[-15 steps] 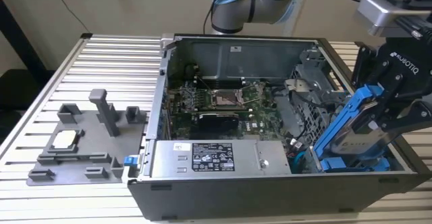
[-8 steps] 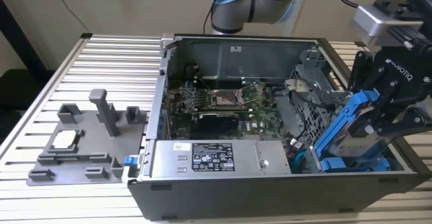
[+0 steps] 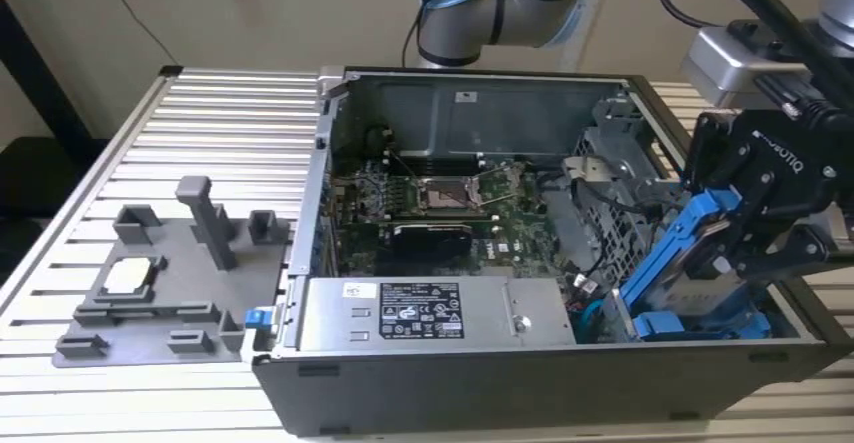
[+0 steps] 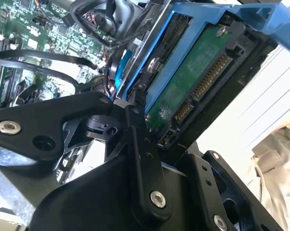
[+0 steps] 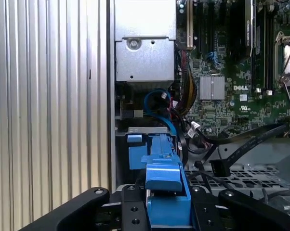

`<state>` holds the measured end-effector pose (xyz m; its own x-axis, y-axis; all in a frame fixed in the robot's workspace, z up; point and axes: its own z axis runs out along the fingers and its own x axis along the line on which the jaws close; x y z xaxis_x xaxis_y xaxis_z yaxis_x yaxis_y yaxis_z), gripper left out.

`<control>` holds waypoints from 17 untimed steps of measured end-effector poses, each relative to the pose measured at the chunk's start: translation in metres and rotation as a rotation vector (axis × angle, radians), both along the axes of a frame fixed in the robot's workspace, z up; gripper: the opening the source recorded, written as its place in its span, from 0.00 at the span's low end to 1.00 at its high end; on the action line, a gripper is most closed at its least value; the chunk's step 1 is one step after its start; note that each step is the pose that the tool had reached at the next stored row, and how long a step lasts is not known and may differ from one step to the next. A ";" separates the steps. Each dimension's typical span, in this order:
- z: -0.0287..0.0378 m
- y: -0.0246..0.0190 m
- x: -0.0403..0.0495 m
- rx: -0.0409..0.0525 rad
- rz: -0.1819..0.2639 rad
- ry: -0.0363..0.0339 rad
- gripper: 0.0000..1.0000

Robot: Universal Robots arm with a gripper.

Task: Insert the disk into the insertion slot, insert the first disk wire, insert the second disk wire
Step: 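Insert the disk into the insertion slot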

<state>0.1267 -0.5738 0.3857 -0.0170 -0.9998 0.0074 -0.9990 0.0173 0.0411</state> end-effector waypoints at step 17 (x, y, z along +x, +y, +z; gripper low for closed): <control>-0.0184 0.0000 0.0005 -0.0002 0.000 0.0000 0.33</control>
